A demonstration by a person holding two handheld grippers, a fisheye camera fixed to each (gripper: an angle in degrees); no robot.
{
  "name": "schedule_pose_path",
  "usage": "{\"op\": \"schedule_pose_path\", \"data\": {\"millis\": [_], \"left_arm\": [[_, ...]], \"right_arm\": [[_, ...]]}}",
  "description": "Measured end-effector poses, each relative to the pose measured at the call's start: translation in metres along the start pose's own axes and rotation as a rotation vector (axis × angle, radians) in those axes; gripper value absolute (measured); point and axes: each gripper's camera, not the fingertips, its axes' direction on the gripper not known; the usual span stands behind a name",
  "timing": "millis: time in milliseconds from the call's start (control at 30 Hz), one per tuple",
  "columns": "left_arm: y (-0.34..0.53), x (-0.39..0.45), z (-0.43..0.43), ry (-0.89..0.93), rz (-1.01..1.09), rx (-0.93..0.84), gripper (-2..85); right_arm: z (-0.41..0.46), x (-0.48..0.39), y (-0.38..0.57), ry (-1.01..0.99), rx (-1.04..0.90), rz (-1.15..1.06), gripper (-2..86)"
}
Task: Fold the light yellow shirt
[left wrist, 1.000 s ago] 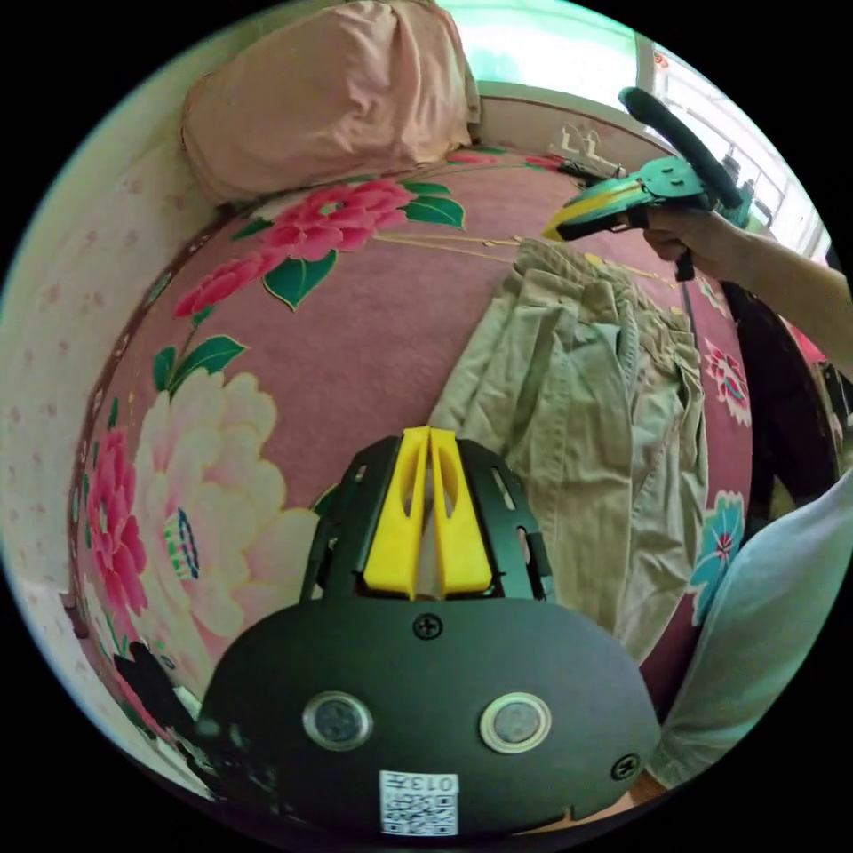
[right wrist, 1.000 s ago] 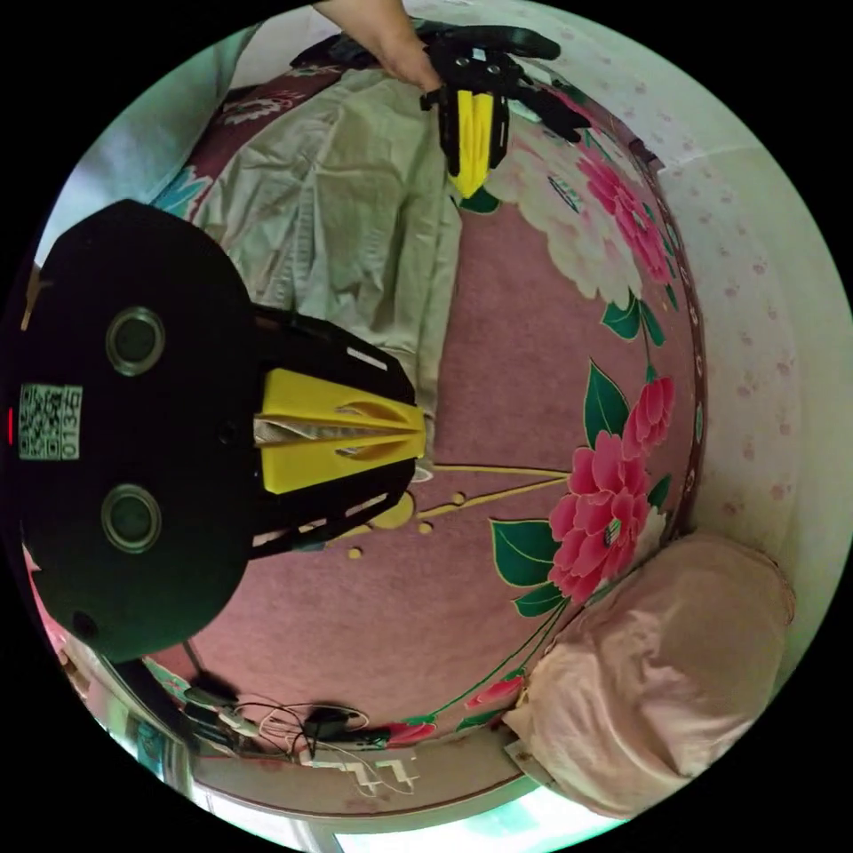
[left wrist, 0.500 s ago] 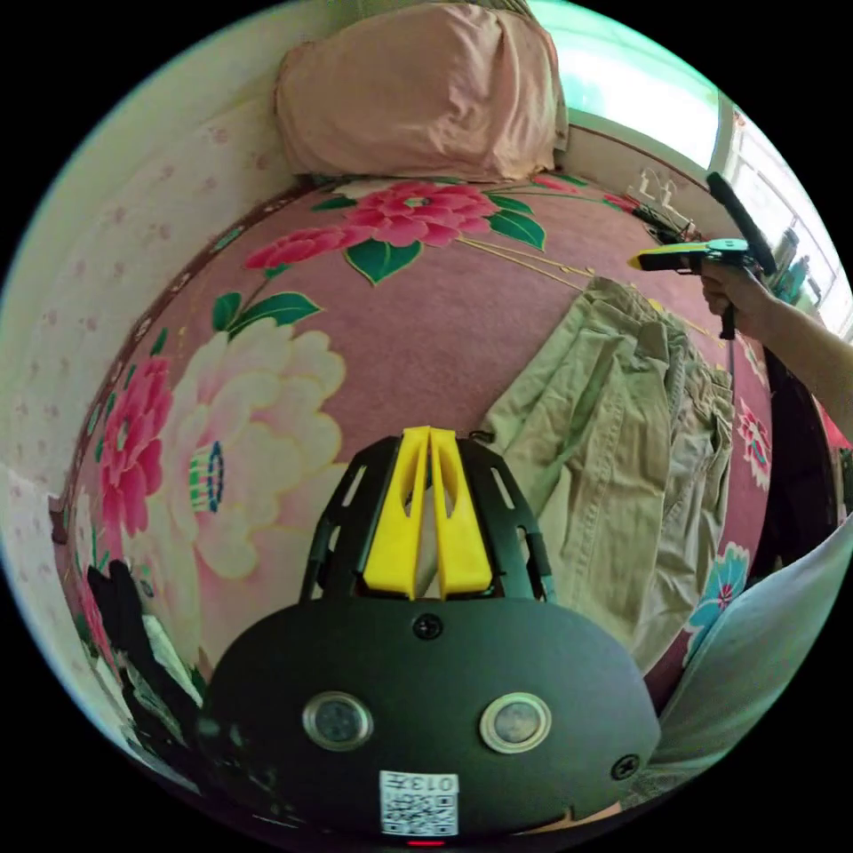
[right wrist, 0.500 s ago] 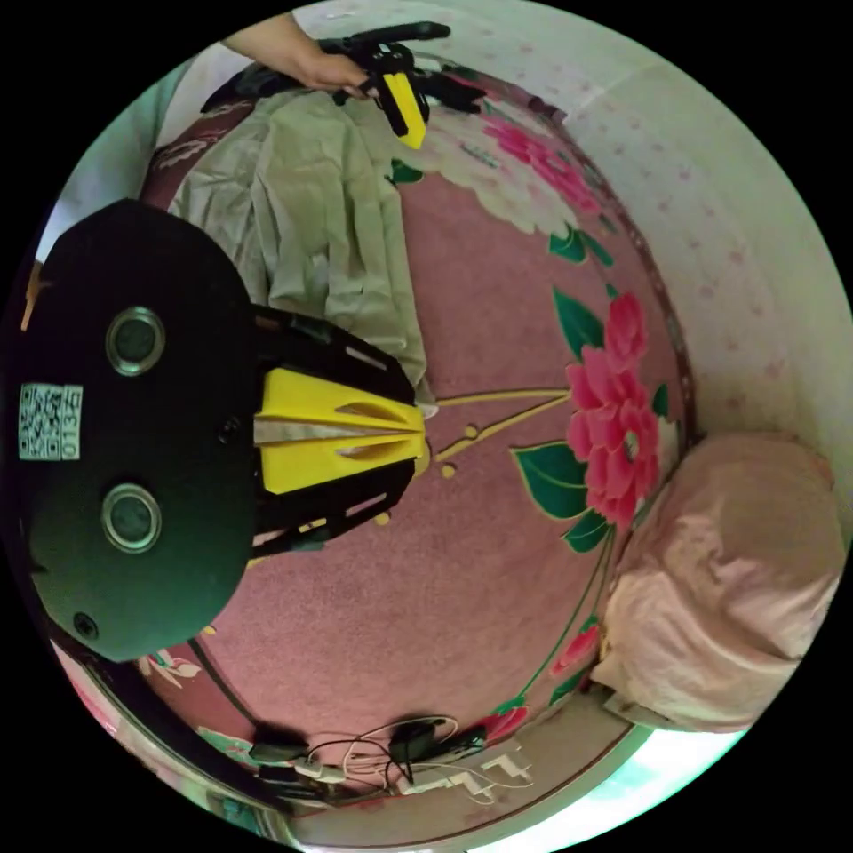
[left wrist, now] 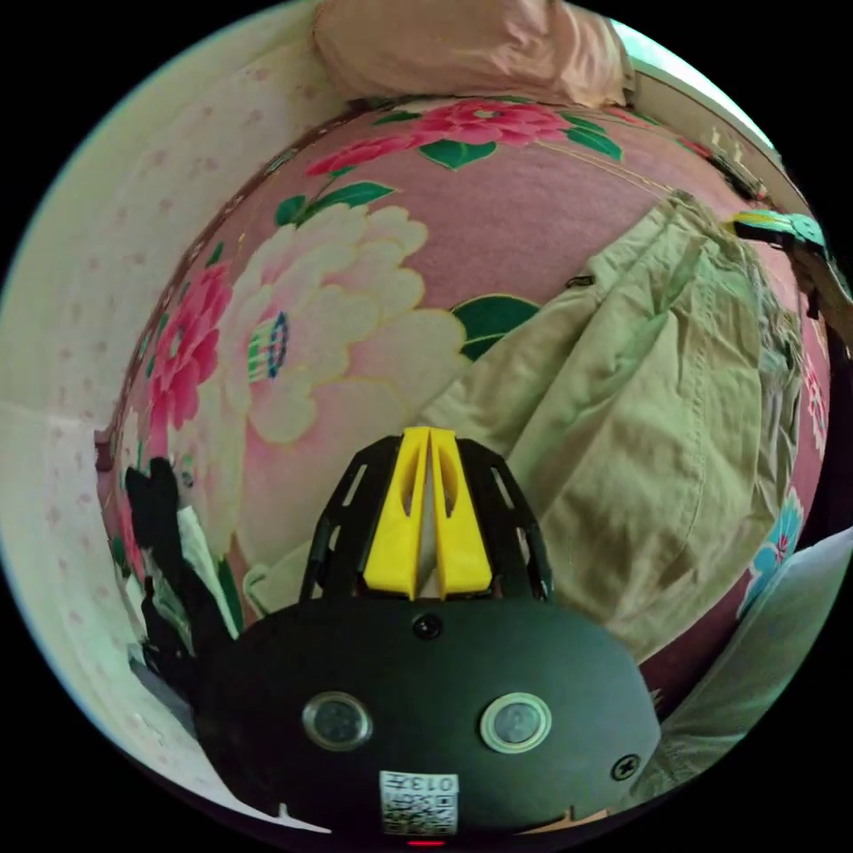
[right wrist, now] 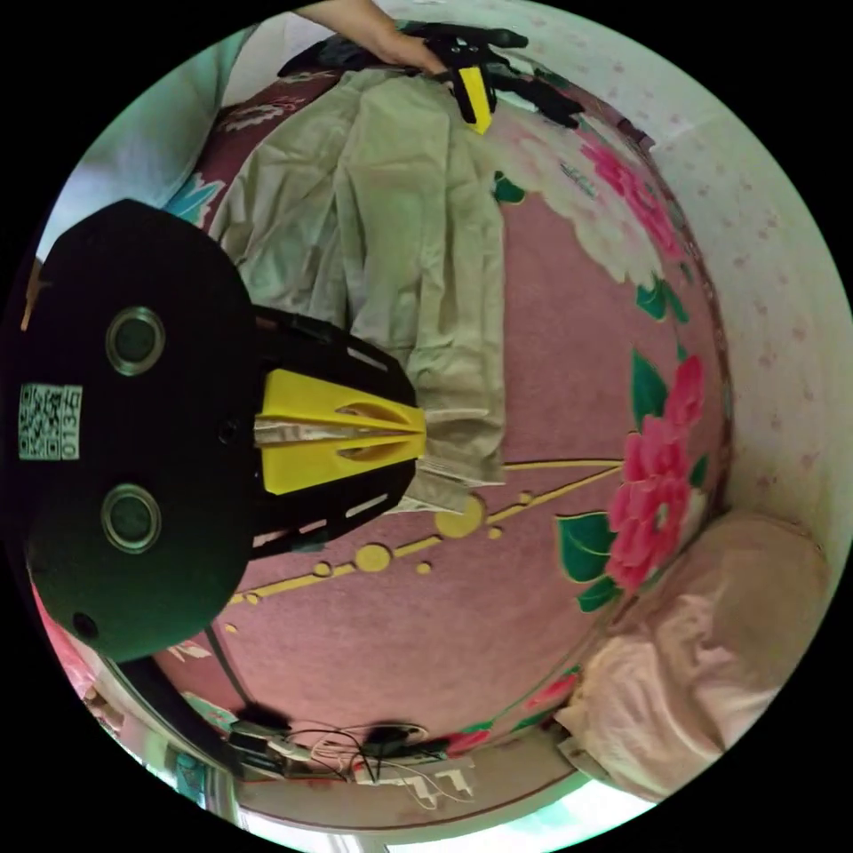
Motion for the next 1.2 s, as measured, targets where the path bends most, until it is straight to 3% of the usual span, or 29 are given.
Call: {"op": "schedule_pose_path", "data": {"millis": [67, 133, 233, 333, 433, 467, 633, 800, 933, 1033, 1067, 1133, 1200], "left_arm": [[0.046, -0.04, -0.017, -0.117, -0.158, 0.01, -0.3], [0.082, -0.071, -0.013, -0.17, -0.25, -0.066, -0.3], [0.128, -0.109, 0.002, -0.149, -0.356, -0.172, -0.3], [0.137, -0.118, 0.024, -0.091, -0.323, -0.17, -0.4], [0.119, -0.126, 0.032, -0.168, -0.301, -0.179, -0.4], [0.114, -0.138, 0.033, -0.135, -0.337, -0.168, -0.4], [0.127, -0.165, 0.014, 0.006, -0.386, -0.129, -0.4], [0.135, -0.138, -0.048, -0.006, -0.271, 0.126, -0.3], [0.109, -0.102, -0.004, -0.036, -0.106, -0.024, -0.3], [0.125, -0.11, 0.009, -0.081, -0.126, 0.05, -0.3], [0.123, -0.118, 0.01, -0.049, -0.147, 0.018, -0.3], [0.114, -0.129, 0.006, -0.018, -0.189, -0.08, -0.3], [0.114, -0.135, -0.019, 0.011, -0.205, -0.005, -0.2]], "right_arm": [[-0.039, -0.021, 0.005, -0.013, 0.135, -0.058, 0.1], [-0.052, -0.041, 0.011, -0.024, 0.147, -0.1, 0.1], [-0.061, -0.076, 0.022, -0.046, 0.188, -0.152, 0.1], [-0.042, -0.106, 0.025, -0.047, 0.139, -0.213, 0.1], [0.013, -0.118, 0.026, 0.031, -0.086, -0.246, 0.1], [0.011, -0.116, 0.031, 0.016, 0.016, -0.235, 0.1], [0.001, -0.108, 0.019, 0.014, -0.079, -0.218, -0.1], [-0.052, -0.118, 0.003, -0.037, 0.115, -0.233, -0.1], [-0.033, -0.159, -0.015, -0.07, 0.094, -0.343, -0.1], [0.022, -0.174, -0.015, 0.032, -0.131, -0.414, 0.1], [0.016, -0.167, -0.006, 0.025, 0.022, -0.364, 0.1], [0.019, -0.157, -0.004, -0.022, 0.001, -0.339, 0.1], [0.015, -0.144, -0.009, -0.061, -0.07, -0.302, 0.2]]}}
